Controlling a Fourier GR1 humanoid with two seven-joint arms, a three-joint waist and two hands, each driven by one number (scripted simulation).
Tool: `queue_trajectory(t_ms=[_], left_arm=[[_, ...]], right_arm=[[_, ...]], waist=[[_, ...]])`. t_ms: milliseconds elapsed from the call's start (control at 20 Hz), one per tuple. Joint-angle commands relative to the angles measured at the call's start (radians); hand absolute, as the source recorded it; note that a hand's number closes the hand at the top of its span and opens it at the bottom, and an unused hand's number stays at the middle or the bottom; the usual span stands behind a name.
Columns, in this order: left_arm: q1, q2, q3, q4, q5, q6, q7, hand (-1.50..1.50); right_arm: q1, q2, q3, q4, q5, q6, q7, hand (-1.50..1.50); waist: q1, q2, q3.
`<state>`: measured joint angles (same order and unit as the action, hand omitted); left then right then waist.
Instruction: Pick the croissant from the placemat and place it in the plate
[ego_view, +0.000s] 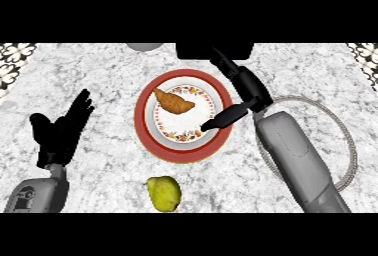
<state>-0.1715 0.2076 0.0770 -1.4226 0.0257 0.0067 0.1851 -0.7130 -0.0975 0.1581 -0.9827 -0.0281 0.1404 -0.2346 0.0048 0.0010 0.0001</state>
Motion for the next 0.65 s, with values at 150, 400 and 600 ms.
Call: queue_trajectory(t_ms=[150, 400, 600], left_arm=[[-0.066, -0.020, 0.011, 0.070, -0.015, 0.007, -0.019, 0.00], [0.027, -0.013, 0.012, -0.017, -0.013, -0.014, -0.021, 0.00], [0.002, -0.003, 0.028, -0.026, 0.007, -0.032, 0.022, 0.00]], right_arm=[[-0.043, -0.072, -0.085, 0.138, 0.036, 0.064, -0.114, -1.50], [-0.010, -0.089, -0.092, 0.127, 0.083, 0.065, -0.098, -1.50], [-0.122, -0.099, -0.133, 0.253, 0.106, 0.084, -0.111, -1.50]], waist=[[-0.001, 0.002, 0.000], [0.001, -0.001, 0.000], [0.006, 0.001, 0.000]])
